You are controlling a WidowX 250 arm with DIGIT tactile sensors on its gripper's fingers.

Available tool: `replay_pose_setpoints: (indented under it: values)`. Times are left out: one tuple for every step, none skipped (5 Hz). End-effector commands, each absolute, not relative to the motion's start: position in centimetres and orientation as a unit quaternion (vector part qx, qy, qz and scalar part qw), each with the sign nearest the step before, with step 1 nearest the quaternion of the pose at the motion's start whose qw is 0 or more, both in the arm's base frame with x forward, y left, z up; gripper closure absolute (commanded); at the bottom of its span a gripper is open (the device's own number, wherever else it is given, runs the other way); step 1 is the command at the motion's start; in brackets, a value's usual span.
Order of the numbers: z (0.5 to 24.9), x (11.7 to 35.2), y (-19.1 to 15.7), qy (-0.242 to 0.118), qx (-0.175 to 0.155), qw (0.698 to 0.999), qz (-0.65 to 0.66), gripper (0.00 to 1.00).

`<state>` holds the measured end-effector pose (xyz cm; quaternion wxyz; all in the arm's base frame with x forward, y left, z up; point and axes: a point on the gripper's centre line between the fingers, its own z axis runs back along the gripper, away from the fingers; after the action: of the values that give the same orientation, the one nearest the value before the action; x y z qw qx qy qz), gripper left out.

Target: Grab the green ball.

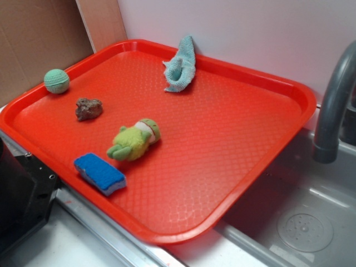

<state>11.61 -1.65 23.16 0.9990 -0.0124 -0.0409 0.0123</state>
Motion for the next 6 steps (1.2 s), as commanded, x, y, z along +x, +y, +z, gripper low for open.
replay_pose_setpoints:
  values:
    - [15.6,16.0,6.0,-0.013,0.053,0.966,0.251,0.0]
    - [13.5,18.6,9.2,-0.068,0.042,0.925,0.372,0.0]
    - [12.5,19.4,9.9,-0.083,0.097,0.868,0.481,0.0]
    - [12.5,19.4,9.9,-0.083,0.097,0.868,0.481,0.0]
    - [12.5,19.4,9.9,-0.083,0.097,0.868,0.481,0.0]
    - [10.7,20.1,11.8,-0.151,0.14,0.817,0.539,0.0]
